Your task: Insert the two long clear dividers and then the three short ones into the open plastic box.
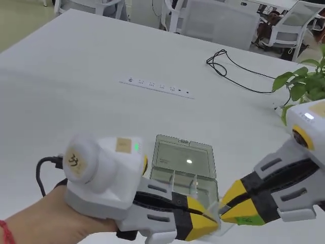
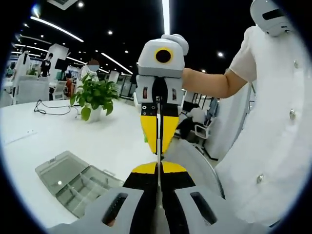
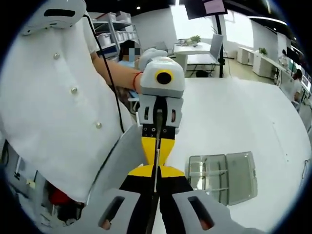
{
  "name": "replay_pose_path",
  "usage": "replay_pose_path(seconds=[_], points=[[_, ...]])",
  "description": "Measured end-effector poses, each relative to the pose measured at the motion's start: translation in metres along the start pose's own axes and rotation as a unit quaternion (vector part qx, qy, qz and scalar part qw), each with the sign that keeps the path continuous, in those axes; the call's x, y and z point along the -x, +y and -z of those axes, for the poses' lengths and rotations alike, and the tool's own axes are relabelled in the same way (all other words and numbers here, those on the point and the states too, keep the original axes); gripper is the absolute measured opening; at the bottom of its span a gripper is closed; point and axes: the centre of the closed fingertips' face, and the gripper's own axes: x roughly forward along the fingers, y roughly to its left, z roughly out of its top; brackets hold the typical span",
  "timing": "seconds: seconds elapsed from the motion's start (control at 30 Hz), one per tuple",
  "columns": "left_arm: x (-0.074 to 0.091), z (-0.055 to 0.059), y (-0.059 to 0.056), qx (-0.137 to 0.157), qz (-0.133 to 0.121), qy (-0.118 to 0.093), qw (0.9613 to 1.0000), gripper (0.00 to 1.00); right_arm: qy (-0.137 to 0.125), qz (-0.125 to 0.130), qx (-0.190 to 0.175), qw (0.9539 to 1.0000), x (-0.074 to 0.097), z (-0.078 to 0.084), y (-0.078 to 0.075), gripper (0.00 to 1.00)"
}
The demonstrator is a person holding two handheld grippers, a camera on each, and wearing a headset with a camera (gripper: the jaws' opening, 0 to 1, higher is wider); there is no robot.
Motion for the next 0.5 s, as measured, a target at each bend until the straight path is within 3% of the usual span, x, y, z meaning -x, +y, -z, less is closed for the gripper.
replay_pose_path(seconds=[0.5], points=[[0.0012, 0.0028, 0.0035, 0.003, -0.009, -0.005, 0.9999, 0.00, -0.001, -0.004, -0.004, 1.0000, -0.0052, -0.0029, 0.0018, 0.03]])
